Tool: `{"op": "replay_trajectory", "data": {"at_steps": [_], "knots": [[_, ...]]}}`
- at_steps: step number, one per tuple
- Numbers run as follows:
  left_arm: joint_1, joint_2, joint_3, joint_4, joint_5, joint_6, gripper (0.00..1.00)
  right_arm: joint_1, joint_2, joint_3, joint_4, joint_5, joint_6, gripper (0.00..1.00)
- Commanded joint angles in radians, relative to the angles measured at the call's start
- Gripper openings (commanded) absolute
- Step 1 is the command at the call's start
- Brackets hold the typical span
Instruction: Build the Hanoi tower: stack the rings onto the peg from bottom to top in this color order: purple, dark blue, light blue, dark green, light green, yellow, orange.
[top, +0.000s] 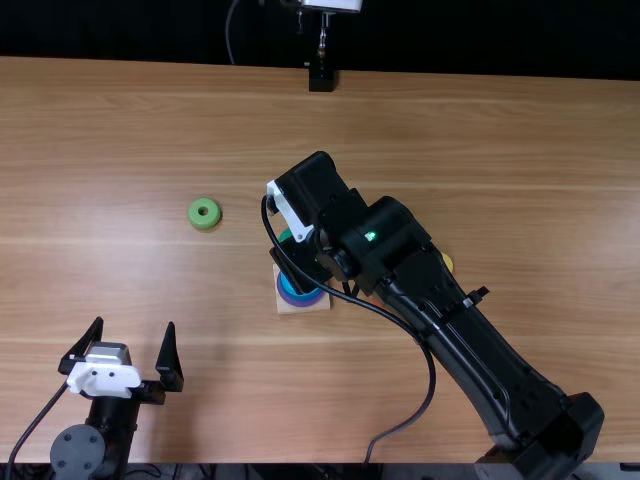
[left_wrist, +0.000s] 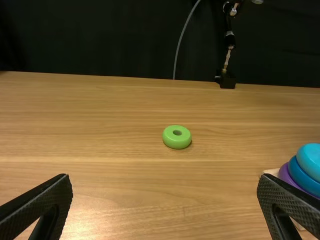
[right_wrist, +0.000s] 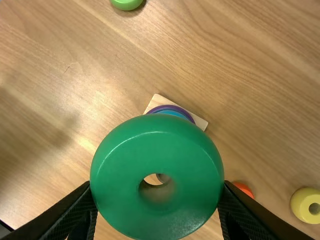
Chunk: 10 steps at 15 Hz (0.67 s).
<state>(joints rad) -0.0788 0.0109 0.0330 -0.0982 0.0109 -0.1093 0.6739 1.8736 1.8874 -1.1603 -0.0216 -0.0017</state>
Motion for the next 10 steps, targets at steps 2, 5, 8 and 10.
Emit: {"op": "replay_trajectory", "data": {"at_steps": [2, 5, 8, 10], "knots": [[0.001, -0.011, -0.033, -0.005, 0.002, 0.004, 1.00, 0.003, 0.016, 0.010, -0.017, 0.007, -0.006, 0.00], [0.001, -0.011, -0.033, -0.005, 0.002, 0.004, 1.00, 0.001, 0.016, 0.012, -0.019, 0.009, -0.007, 0.00], [0.001, -0.011, -0.033, -0.005, 0.002, 0.004, 1.00, 0.001, 0.016, 0.012, -0.015, 0.009, -0.004, 0.00], [0.001, -0.011, -0.033, -0.005, 0.002, 0.004, 1.00, 0.001, 0.016, 0.010, -0.019, 0.012, -0.004, 0.41]]}}
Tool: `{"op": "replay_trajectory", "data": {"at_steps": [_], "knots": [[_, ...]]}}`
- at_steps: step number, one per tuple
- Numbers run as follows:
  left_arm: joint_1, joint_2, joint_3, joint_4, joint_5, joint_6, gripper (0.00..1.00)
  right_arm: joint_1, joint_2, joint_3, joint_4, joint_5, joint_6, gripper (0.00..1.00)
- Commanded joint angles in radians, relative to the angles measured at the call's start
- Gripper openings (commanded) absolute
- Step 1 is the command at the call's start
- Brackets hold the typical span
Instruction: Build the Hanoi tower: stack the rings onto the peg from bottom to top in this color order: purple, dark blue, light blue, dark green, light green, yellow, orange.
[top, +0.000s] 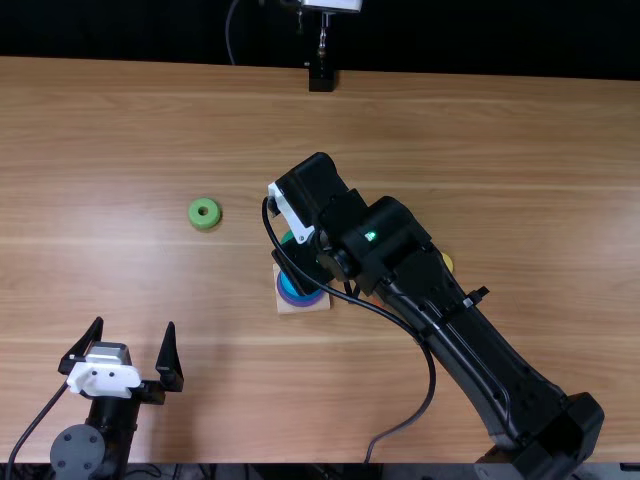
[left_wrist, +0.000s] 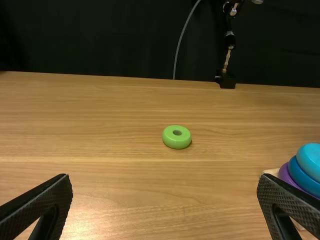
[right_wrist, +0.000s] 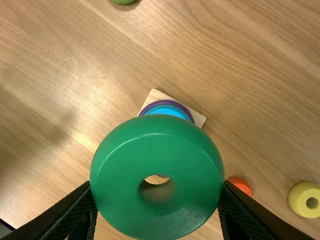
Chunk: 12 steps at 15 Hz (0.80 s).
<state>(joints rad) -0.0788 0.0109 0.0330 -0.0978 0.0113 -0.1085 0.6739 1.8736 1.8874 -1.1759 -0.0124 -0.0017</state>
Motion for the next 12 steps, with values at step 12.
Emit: {"op": "replay_trajectory", "data": {"at_steps": [12], "knots": [[0.001, -0.011, -0.033, -0.005, 0.002, 0.004, 1.00, 0.006, 0.016, 0.012, 0.004, 0.167, -0.004, 1.00]]}}
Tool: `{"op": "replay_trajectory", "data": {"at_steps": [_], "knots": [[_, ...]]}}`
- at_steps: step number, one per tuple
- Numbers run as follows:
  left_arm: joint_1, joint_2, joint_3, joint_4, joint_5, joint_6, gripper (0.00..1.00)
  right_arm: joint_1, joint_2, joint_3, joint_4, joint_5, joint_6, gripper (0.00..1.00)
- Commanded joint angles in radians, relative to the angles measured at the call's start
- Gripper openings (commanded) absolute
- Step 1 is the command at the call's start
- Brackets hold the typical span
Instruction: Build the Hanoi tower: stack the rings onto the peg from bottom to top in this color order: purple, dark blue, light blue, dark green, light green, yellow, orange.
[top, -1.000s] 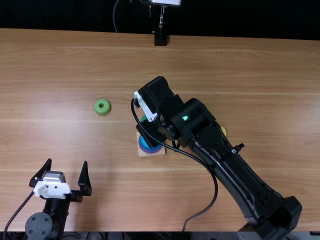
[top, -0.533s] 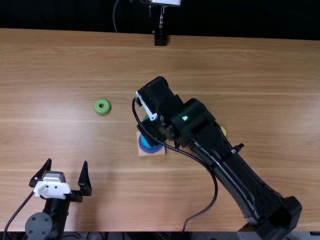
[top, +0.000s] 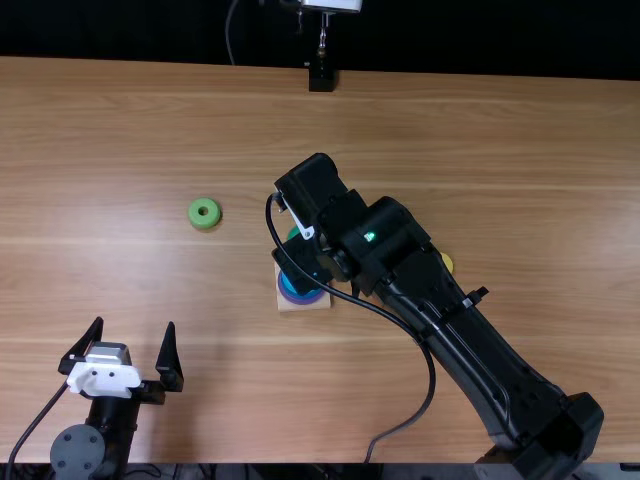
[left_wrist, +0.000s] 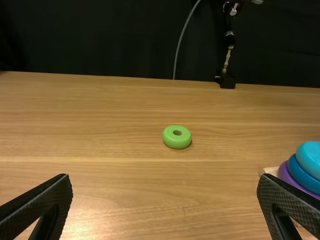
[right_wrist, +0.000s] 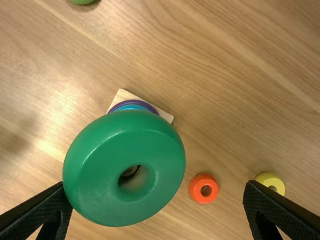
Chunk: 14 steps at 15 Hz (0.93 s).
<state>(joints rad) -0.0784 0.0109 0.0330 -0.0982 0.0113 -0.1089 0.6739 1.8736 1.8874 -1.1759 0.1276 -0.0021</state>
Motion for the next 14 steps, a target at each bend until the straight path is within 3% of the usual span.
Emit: {"op": "replay_trajectory", "data": {"at_steps": [1, 7, 13, 14], "knots": [[0.000, -0.011, -0.033, -0.005, 0.002, 0.004, 1.00, 0.007, 0.016, 0.013, 0.008, 0.025, -0.003, 1.00], [0.000, -0.011, -0.033, -0.005, 0.002, 0.004, 1.00, 0.030, 0.004, 0.027, 0.037, 0.012, 0.008, 1.00], [0.000, -0.011, -0.033, -0.005, 0.002, 0.004, 1.00, 0.038, 0.002, 0.064, 0.050, 0.012, 0.008, 1.00], [0.000, -0.011, -0.033, -0.005, 0.002, 0.004, 1.00, 0.038, 0.002, 0.082, 0.052, 0.012, 0.017, 0.89]]}}
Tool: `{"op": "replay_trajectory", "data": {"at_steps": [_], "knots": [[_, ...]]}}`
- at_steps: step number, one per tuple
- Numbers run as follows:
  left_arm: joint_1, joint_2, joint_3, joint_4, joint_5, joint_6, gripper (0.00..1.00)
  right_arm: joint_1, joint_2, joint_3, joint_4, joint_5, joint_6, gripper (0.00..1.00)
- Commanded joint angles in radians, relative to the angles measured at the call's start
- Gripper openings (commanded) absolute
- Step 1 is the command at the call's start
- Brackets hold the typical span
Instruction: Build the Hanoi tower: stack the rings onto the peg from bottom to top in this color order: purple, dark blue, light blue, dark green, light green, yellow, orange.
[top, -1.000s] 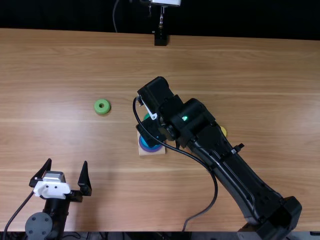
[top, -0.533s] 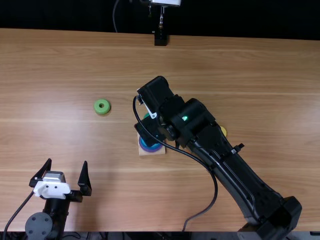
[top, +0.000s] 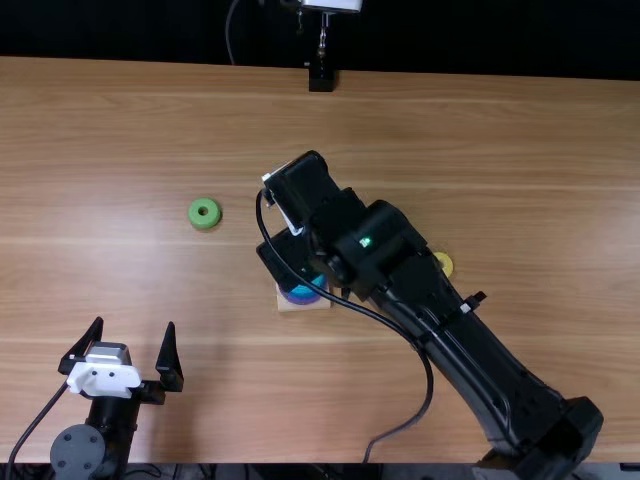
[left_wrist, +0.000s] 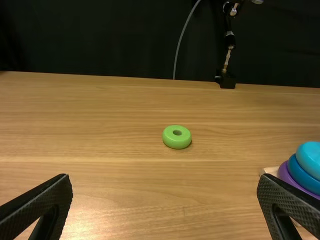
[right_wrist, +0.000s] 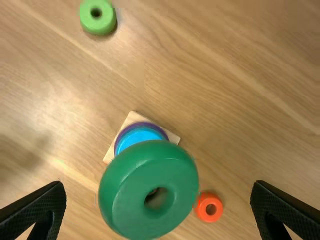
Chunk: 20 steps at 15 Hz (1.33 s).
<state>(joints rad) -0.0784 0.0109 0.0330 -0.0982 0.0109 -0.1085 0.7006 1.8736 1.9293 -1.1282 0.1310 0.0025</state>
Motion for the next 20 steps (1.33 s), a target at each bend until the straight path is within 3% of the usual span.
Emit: {"op": "replay_trajectory", "data": {"at_steps": [1, 2, 3, 4, 5, 20], "knots": [[0.000, -0.011, -0.033, -0.005, 0.002, 0.004, 1.00, 0.010, 0.002, 0.053, 0.008, 0.009, 0.029, 0.45], [0.000, -0.011, -0.033, -0.005, 0.002, 0.004, 1.00, 0.010, 0.002, 0.062, 0.021, 0.005, 0.047, 0.09], [0.000, -0.011, -0.033, -0.003, 0.002, 0.004, 1.00, 0.011, 0.002, 0.060, 0.039, -0.022, 0.045, 0.00], [0.000, -0.011, -0.033, -0.005, 0.002, 0.004, 1.00, 0.008, 0.002, 0.056, 0.045, -0.076, 0.040, 0.00], [0.000, -0.011, -0.033, -0.005, 0.002, 0.004, 1.00, 0.005, 0.002, 0.050, 0.043, -0.096, 0.042, 0.00], [0.000, -0.011, -0.033, -0.005, 0.002, 0.004, 1.00, -0.004, 0.004, 0.042, -0.036, -0.096, 0.029, 0.00]]}}
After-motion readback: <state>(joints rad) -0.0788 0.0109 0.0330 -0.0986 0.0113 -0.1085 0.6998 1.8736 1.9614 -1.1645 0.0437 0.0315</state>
